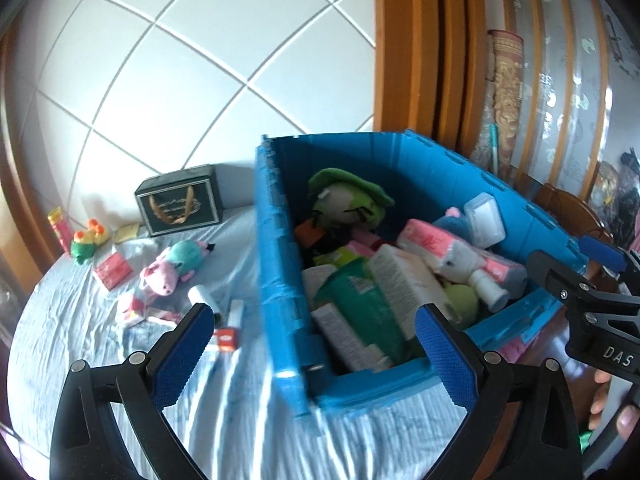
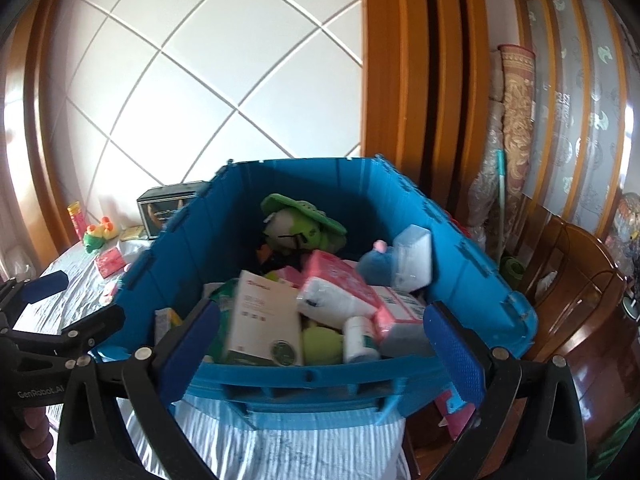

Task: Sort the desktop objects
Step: 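Move both open tools back over the table toward the Kotex pack and lint roller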

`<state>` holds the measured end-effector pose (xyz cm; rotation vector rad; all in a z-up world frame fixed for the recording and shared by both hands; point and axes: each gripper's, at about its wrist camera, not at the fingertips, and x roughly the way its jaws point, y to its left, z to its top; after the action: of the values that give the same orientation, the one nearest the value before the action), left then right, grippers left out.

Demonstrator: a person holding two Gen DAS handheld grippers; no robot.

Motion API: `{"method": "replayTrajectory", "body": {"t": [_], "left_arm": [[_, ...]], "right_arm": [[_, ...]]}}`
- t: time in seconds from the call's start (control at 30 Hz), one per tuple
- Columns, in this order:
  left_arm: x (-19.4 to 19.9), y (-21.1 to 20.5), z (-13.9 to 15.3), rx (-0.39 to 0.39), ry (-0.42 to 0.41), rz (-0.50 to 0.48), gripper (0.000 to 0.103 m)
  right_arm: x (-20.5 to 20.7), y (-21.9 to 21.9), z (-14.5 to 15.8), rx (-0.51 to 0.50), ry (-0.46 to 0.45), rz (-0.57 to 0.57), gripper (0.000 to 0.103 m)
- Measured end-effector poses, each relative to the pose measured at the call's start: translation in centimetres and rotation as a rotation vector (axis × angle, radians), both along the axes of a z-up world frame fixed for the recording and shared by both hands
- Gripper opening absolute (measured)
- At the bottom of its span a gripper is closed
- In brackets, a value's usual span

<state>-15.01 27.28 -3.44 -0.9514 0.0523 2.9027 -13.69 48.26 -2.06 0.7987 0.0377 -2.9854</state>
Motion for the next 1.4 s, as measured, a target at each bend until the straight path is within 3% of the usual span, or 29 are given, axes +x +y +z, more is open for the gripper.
{"method": "replayTrajectory", "body": {"t": [0.37,0.83,1.2,1.4], "left_arm": [[-0.2,-9.3,0.0,0.005,-0.003,0.040,0.102],[-1.6,-26.0,-3.4,0.002,-0.072,0.144,0.102],[-4.0,-35.6,-10.5,0.021,-0.244,0.336,0.102],[-5.7,-37.7,-14.0,0.006,-0.339,0.425,0.102]], "right_arm": [[-1.0,-8.9,0.0,0.004,-0.010,0.039,0.103],[-2.6,-26.0,-1.9,-0.014,-0.008,0.122,0.103],[-6.3,-35.4,-8.2,0.012,-0.185,0.251,0.103],[-10.6,-36.2,-13.2,0.014,-0.298,0.298,0.103]]}}
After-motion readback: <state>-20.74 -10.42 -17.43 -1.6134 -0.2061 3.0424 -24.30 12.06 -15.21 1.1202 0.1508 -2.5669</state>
